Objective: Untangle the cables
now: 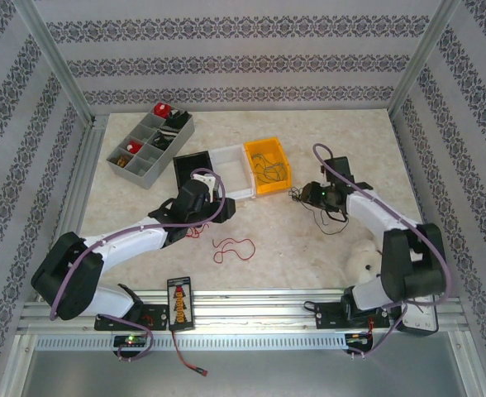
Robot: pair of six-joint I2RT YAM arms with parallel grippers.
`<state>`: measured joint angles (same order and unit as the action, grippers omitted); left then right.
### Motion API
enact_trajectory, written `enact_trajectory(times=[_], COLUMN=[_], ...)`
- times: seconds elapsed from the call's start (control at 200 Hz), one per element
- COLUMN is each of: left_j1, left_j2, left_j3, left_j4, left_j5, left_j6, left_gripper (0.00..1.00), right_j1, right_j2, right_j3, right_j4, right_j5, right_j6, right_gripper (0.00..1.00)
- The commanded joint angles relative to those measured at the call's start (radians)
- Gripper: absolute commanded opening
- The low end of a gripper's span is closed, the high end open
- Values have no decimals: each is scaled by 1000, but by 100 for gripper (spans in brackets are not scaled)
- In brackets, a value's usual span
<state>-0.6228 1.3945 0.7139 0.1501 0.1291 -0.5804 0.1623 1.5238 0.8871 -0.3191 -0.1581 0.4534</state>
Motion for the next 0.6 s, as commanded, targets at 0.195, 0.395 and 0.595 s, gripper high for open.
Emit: enact_trajectory(times=[0.195,0.395,0.595], left_j1=[-12,-13,-14], left_j2=[-6,6,22], left_j3=[35,39,41], left_j4=[12,10,27], left_j5=[-15,-5,28], left_j6=[5,7,8], left_gripper=[50,49,49], right_j1=[22,46,45], right_j2=[168,201,90], right_j3=[119,110,63], right_j4=[-19,-6,20], right_j5=[45,52,56], right_j6=[-63,-59,-42], right_gripper=[46,29,0])
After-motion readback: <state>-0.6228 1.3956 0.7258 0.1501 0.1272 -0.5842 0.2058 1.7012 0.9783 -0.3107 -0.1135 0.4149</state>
